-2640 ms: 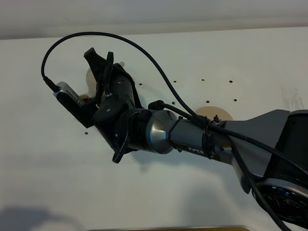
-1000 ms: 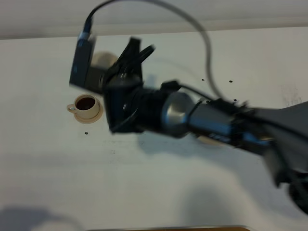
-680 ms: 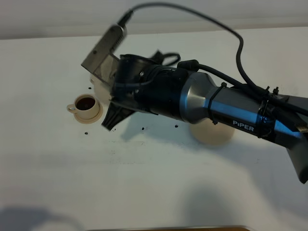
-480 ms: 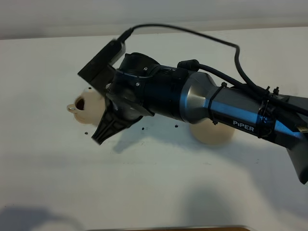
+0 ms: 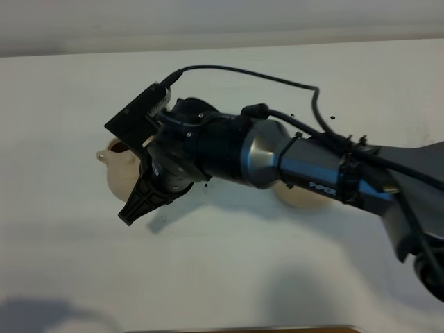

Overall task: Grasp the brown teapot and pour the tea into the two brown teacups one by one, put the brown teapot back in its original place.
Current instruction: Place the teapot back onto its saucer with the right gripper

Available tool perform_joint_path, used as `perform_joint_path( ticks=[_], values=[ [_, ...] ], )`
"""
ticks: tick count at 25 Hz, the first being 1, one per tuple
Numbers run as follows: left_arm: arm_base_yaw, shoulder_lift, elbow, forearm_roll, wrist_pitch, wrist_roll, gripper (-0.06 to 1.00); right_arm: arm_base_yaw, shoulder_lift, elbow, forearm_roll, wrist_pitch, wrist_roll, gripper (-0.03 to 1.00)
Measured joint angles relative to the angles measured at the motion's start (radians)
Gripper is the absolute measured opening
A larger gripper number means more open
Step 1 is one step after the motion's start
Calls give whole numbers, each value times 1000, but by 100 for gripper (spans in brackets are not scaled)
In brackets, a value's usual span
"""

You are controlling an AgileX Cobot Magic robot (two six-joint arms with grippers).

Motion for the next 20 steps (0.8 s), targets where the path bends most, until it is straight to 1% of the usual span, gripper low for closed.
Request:
perform_joint_path(
  ticks=[9,20],
  values=[
    [0,0,0,0,0,0,52,0,76,0,5,-107,10,8],
    [0,0,0,0,0,0,52,4,105,0,6,-107,9,8]
  ],
)
